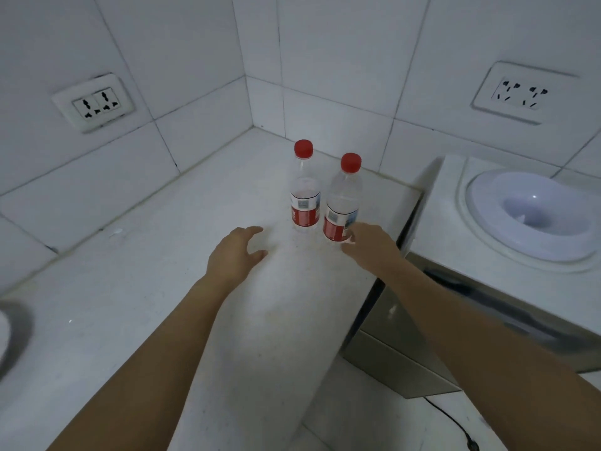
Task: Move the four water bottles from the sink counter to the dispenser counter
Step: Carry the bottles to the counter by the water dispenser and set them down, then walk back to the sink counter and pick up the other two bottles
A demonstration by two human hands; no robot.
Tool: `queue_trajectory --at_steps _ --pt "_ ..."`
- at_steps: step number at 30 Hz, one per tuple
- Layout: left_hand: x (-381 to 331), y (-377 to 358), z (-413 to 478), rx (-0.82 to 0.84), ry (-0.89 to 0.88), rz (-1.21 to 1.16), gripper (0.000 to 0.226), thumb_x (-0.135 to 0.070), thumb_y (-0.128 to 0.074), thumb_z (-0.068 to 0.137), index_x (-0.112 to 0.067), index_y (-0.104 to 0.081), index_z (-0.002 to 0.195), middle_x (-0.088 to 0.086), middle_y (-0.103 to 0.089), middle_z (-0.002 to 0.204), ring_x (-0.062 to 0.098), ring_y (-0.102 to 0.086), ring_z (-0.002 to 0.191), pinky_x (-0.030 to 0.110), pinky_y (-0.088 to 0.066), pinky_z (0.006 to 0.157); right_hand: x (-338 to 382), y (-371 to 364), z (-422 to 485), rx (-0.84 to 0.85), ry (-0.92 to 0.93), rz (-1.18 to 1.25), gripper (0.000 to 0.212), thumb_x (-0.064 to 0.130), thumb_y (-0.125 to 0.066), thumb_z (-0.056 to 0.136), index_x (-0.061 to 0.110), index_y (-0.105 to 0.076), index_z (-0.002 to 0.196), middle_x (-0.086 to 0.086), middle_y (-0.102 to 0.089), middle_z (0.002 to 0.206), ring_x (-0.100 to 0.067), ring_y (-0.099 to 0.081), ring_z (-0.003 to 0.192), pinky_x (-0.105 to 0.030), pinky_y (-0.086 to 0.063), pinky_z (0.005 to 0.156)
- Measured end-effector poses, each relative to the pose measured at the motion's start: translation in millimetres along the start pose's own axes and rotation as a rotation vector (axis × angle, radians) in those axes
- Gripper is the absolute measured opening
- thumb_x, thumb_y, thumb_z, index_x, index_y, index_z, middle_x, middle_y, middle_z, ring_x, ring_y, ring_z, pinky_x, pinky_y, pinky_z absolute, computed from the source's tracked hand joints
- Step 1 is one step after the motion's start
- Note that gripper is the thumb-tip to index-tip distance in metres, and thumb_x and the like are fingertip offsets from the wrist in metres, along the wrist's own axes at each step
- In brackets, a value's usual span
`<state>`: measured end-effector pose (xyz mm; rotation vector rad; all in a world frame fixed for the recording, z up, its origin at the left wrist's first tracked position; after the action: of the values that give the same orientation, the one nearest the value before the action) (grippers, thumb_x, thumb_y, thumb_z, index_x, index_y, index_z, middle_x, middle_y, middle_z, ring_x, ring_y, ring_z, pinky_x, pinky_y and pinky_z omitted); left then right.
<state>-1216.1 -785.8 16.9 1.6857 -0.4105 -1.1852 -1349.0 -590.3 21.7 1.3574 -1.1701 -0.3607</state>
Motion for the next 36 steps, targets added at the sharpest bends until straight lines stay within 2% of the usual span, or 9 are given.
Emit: queue_trajectory --at_steps 2,7,13,16,20,27,32,36 --pt "0 11 -17 -0.014 -0.004 0.068 0.046 -0.032 -0.058 0.087 -0.023 -0.047 0.130 0.005 -0.052 0.131 0.023 -0.051 0.116 0.034 -0.042 0.089 13 5 -13 0.015 0.081 -0.076 0.037 0.026 -0.051 0.090 0.008 -0.049 0.123 -0.012 -0.058 0.122 -0.027 -0.057 0.106 -0.036 -0.047 0.092" --pt "8 32 -72 -0.041 0.080 0.106 0.043 -0.037 -0.056 0.088 -0.023 -0.049 0.127 0.004 -0.054 0.127 0.023 -0.051 0.115 0.033 -0.040 0.086 63 -4 -60 0.194 0.403 -0.200 0.042 0.026 -0.050 0.091 0.013 -0.045 0.130 -0.008 -0.051 0.135 -0.025 -0.051 0.120 -0.037 -0.041 0.101" --pt "17 40 -151 -0.041 0.161 0.343 0.043 -0.036 -0.048 0.091 -0.022 -0.044 0.132 0.003 -0.051 0.132 0.024 -0.048 0.119 0.037 -0.042 0.091 107 -20 -108 0.132 0.664 -0.436 0.039 0.024 -0.041 0.094 0.015 -0.043 0.132 -0.008 -0.052 0.134 -0.026 -0.049 0.120 -0.038 -0.042 0.100" --pt "23 51 -192 -0.115 0.218 0.406 0.042 -0.033 -0.045 0.092 -0.021 -0.043 0.133 0.003 -0.052 0.133 0.024 -0.047 0.119 0.036 -0.041 0.089 126 -30 -131 0.099 0.775 -0.457 0.038 0.021 -0.040 0.094 0.016 -0.045 0.132 -0.007 -0.054 0.132 -0.026 -0.050 0.118 -0.037 -0.042 0.095" --pt "39 70 -255 -0.235 0.340 0.412 0.043 -0.033 -0.047 0.092 -0.019 -0.044 0.132 0.004 -0.053 0.133 0.025 -0.047 0.120 0.035 -0.040 0.090 148 -53 -162 0.136 0.904 -0.440 0.041 0.020 -0.041 0.093 0.016 -0.043 0.133 -0.007 -0.053 0.132 -0.025 -0.047 0.120 -0.039 -0.042 0.097" --pt "73 88 -374 -0.318 0.590 0.446 0.049 -0.037 -0.047 0.091 -0.020 -0.039 0.136 0.005 -0.044 0.142 0.026 -0.037 0.132 0.039 -0.033 0.103 207 -95 -235 0.233 1.154 -0.333 0.043 0.024 -0.043 0.094 0.019 -0.040 0.136 -0.001 -0.045 0.142 -0.021 -0.037 0.131 -0.033 -0.034 0.102" --pt "89 106 -463 -0.431 0.772 0.406 0.048 -0.035 -0.048 0.091 -0.018 -0.041 0.135 0.006 -0.048 0.139 0.026 -0.041 0.127 0.038 -0.036 0.099 258 -124 -304 0.266 1.353 -0.304 0.042 0.025 -0.043 0.093 0.020 -0.042 0.135 0.001 -0.047 0.141 -0.019 -0.038 0.131 -0.031 -0.034 0.100" --pt "94 112 -543 -0.568 0.909 0.357 0.044 -0.031 -0.049 0.091 -0.016 -0.045 0.132 0.006 -0.052 0.135 0.027 -0.047 0.121 0.037 -0.039 0.093 292 -145 -372 0.284 1.490 -0.267 0.041 0.023 -0.043 0.093 0.018 -0.044 0.134 -0.002 -0.051 0.137 -0.021 -0.041 0.128 -0.034 -0.037 0.100"
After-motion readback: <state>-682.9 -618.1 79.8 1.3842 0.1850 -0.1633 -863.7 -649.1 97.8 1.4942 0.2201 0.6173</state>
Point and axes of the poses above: each hand's wrist, its own z-axis towards the middle knuckle, its own y-axis out of the back of the hand, x = y × z, the point moved 9 cm from there along z, towards the middle knuckle
